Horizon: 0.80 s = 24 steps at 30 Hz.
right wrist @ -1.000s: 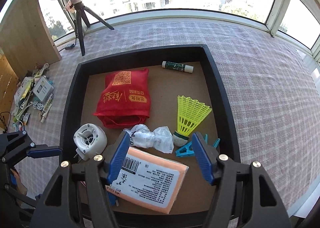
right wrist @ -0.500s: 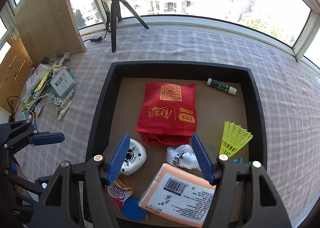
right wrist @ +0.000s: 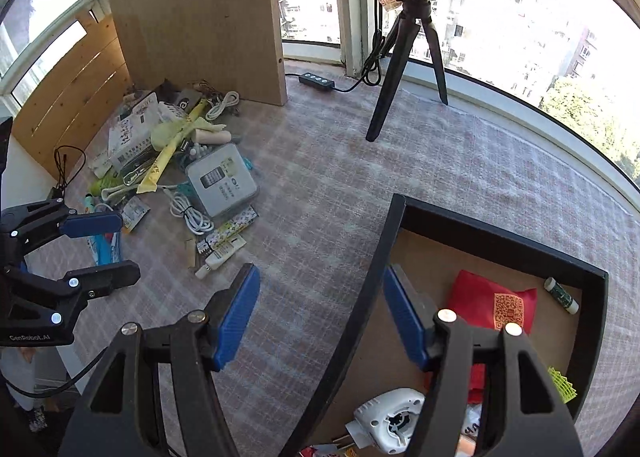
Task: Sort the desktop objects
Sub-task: 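Move the right gripper to the white phone-printed box and grasp it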
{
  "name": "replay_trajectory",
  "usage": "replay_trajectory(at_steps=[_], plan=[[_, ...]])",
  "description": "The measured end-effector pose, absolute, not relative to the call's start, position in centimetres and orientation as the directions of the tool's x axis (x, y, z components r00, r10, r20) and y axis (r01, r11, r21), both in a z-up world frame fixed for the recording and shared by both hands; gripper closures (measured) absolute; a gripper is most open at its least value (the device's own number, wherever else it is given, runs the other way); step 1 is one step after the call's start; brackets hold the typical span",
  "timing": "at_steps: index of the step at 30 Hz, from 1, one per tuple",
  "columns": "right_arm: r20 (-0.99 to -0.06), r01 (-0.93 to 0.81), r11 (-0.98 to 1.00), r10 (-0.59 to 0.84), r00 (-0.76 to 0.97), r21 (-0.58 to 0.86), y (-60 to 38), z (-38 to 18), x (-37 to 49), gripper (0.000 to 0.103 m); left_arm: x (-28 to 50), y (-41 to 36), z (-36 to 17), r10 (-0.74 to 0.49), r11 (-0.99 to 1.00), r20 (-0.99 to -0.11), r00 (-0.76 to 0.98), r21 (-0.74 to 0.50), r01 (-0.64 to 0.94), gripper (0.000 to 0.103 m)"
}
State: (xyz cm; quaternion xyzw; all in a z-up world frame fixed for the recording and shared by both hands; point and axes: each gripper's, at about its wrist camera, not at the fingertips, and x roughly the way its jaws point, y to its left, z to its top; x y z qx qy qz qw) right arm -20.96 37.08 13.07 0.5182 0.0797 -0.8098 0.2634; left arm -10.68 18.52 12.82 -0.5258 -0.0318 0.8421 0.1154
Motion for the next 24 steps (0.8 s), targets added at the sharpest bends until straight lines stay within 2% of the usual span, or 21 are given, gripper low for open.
replay_trajectory(at_steps=[5, 9, 17, 24], plan=[[-0.882, 0.538, -0.823, -0.379, -0.28, 0.183, 33.0, 11.1, -23.8, 0.042, -10.9, 16.9, 10.7, 0.222, -0.975, -0.875, -0.429, -0.208, -0.081, 0.051], [-0.883, 0.56, -0.801, -0.403, -0.24, 0.213, 30.1, 9.4, -25.9, 0.054, -12.0, 17.8, 9.0, 0.224, -0.974, -0.879, -0.421, -0.217, -0.065, 0.055], [-0.858, 0.567, -0.752, -0.493, -0.146, 0.336, 26.6, 6.4, -29.3, 0.054, -15.2, 18.3, 6.7, 0.158, -0.985, -0.891, -0.426, -0.172, -0.005, 0.056], [-0.839, 0.545, -0.729, -0.539, -0.082, 0.415, 25.8, 4.9, -29.7, 0.054, -16.8, 17.9, 4.8, 0.174, -0.98, -0.893, -0.415, -0.2, 0.02, 0.056]])
